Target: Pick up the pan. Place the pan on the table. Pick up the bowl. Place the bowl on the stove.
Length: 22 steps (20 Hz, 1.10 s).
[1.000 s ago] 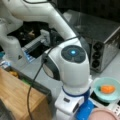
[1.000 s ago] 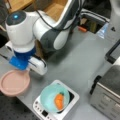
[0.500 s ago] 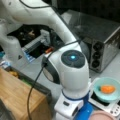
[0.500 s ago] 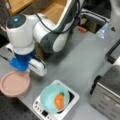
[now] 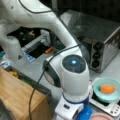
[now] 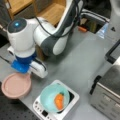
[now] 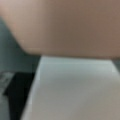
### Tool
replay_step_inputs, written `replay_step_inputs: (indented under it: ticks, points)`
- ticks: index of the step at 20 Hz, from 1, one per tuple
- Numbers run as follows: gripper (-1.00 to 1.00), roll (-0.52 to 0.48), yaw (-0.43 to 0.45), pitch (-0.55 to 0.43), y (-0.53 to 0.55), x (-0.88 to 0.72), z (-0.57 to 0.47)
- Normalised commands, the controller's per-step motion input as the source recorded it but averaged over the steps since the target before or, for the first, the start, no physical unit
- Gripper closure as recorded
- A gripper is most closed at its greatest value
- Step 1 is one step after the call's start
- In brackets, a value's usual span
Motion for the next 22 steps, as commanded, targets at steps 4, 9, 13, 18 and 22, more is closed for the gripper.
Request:
replay_step_inputs:
  ticks: [4, 9, 13, 18, 22]
  points:
    - [1.00, 0.008, -0.102, -0.005, -0.01, 0.08, -0.03]
    - [1.00, -0.008, -0.087, -0.001, 0.00, 0.09, -0.05]
    - [1.00, -0.033, -0.080, -0.003, -0.02, 0.11, -0.08]
    - [1.00, -0.033, -0.071, -0.012, -0.04, 0.12, -0.04]
    - [1.00, -0.033, -0.066, -0.021, -0.04, 0.12, 0.00]
